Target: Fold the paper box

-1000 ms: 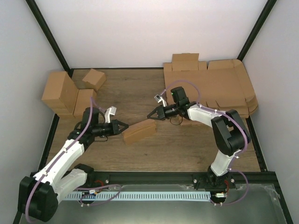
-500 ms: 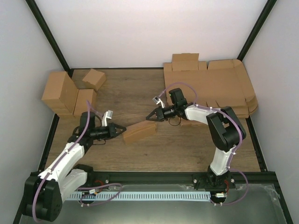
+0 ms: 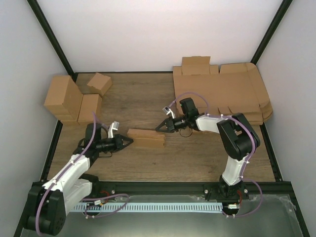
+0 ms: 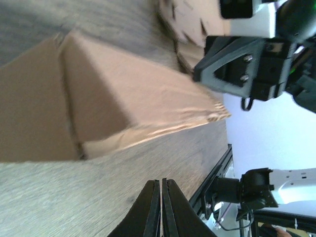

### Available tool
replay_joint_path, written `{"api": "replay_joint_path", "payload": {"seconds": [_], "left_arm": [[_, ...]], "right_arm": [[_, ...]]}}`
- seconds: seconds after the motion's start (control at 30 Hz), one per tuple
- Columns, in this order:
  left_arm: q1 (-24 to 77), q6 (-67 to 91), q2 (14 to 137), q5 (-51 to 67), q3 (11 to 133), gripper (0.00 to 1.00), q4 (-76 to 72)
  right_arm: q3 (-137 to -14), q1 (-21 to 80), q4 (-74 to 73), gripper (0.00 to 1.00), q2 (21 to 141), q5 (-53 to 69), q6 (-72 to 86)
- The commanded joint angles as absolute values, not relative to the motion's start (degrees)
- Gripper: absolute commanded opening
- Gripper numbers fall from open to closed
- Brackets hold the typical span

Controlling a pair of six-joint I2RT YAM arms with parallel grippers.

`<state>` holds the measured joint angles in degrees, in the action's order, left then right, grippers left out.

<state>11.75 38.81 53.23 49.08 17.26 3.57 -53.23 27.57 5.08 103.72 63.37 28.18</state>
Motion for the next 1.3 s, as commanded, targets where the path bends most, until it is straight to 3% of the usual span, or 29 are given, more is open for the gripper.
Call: {"api": "replay_joint_path", "payload": {"seconds": [0.0,0.5,0.93,1.27], "left_arm": [[11.43,37.81,51.62,49.18,23.30,0.04,5.05],[5.98,31.36,66.80,55.58,34.05,0.04,3.56],[5.98,30.92,69.81,53.71,26.49,0.04,-0.64],[5.98,32.75,69.10,51.39,22.87,0.04,-3.22]], "right_arm": [[-56.72,27.95,2.40,0.01,101.48,62.14,27.87],[-51.85,28.57,5.26,0.01,93.73,59.97,32.23],[-42.58,31.51,15.43,0.01,95.17,56.05,37.07],[-44.57,31.50,14.33,0.01,95.72,55.35,36.34]]}}
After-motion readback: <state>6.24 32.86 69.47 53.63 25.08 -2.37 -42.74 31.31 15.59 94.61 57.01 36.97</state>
